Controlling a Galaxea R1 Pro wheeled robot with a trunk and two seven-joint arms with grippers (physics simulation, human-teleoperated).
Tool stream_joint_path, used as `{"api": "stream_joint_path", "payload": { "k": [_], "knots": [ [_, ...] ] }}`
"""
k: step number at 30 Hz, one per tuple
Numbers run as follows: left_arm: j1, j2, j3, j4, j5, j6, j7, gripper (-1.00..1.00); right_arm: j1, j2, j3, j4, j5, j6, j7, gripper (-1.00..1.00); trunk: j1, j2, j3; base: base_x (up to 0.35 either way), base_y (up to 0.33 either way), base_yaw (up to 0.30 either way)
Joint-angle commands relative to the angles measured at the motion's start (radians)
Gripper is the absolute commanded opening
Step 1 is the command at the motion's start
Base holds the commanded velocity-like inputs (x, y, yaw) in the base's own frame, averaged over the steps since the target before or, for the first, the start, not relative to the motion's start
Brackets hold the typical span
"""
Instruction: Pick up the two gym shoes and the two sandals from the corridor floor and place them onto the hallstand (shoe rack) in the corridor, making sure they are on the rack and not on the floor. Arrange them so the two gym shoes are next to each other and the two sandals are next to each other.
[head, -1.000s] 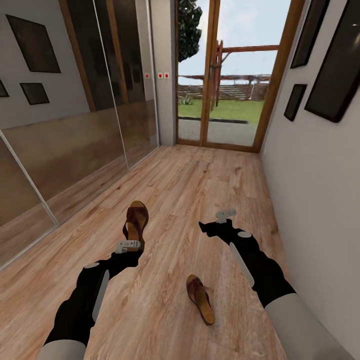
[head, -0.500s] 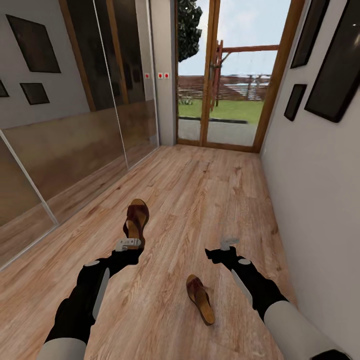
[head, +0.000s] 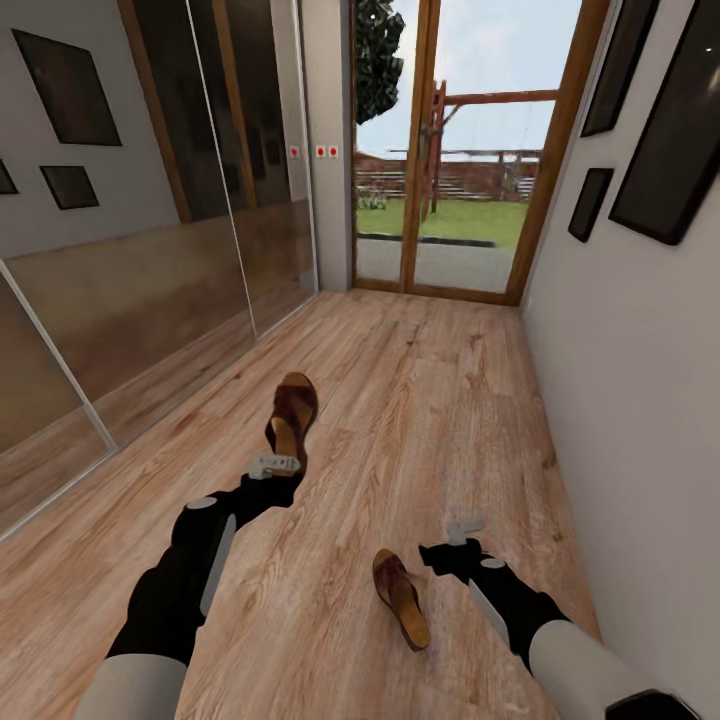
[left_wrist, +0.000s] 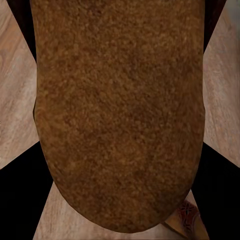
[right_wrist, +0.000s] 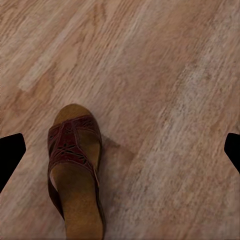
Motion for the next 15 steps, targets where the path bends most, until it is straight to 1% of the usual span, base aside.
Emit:
{"api": "stream_joint_path", "payload": {
  "k": [1, 6, 10, 15],
  "knots": [
    [-0.001, -0.001, 0.0, -0.001, -0.011, 0.003, -0.01, -1.0, 0.0, 0.001, 0.004, 0.004, -0.011, 0.0, 0.001, 1.0, 0.0, 0.0, -0.001, 0.0, 0.0, 0.0],
    [-0.001, -0.001, -0.004, -0.001, -0.01, 0.003, -0.01, -1.0, 0.0, 0.003, 0.004, 0.011, -0.012, -0.008, 0.0, 1.0, 0.0, 0.0, -0.001, 0.0, 0.0, 0.001],
    [-0.001, -0.001, -0.005, -0.001, -0.01, 0.002, -0.011, -1.0, 0.0, 0.003, 0.004, 0.013, -0.011, -0.01, 0.0, 1.0, 0.002, -0.001, -0.02, 0.0, 0.0, 0.096],
    [-0.001, -0.001, -0.005, -0.001, -0.01, 0.001, -0.011, -1.0, 0.0, 0.003, 0.003, 0.013, -0.012, -0.01, -0.001, 1.0, 0.004, -0.002, -0.045, 0.0, 0.0, 0.156]
  ]
}}
